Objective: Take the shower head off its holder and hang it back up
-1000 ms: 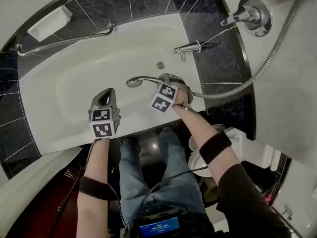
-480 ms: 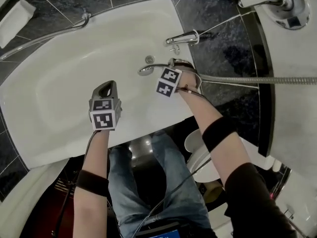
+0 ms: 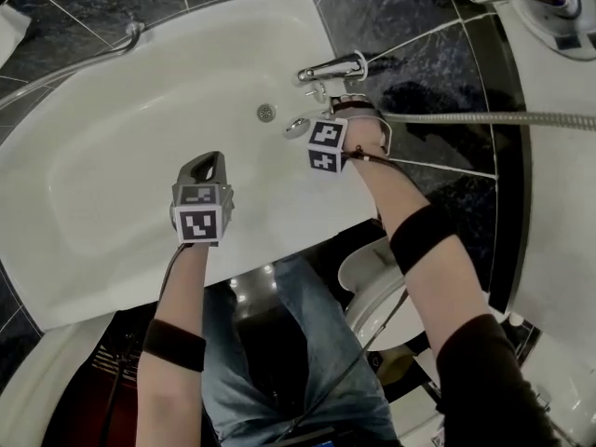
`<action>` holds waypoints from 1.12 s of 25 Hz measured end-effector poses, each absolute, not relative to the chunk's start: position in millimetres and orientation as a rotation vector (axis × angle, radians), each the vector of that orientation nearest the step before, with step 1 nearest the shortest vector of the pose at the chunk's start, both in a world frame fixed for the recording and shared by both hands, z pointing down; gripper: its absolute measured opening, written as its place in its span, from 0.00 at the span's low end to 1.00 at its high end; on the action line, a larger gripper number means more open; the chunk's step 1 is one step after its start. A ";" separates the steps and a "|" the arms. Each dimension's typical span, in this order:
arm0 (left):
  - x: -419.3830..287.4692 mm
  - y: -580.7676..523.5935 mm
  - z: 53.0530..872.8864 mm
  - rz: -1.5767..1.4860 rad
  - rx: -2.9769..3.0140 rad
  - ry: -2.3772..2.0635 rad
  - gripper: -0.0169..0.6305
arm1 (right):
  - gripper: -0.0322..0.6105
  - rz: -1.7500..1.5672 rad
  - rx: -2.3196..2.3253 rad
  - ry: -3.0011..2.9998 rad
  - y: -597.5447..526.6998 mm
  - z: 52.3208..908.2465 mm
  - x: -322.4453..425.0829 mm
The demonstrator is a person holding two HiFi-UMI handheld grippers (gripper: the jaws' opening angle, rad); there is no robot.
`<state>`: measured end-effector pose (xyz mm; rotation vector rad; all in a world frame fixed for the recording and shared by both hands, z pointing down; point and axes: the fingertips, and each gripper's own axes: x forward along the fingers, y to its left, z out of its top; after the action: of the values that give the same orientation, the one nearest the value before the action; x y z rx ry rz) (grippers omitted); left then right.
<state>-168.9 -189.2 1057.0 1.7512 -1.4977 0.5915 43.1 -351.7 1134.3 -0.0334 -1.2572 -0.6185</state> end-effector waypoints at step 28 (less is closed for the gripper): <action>-226.6 -147.9 929.6 0.605 1.712 -1.615 0.03 | 0.58 -0.670 0.014 -1.540 -299.5 1023.3 -28.8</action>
<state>-226.6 -147.9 929.6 1.7120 -1.6154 0.6050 -28.8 -299.5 1023.3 0.0141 -1.5400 -0.6700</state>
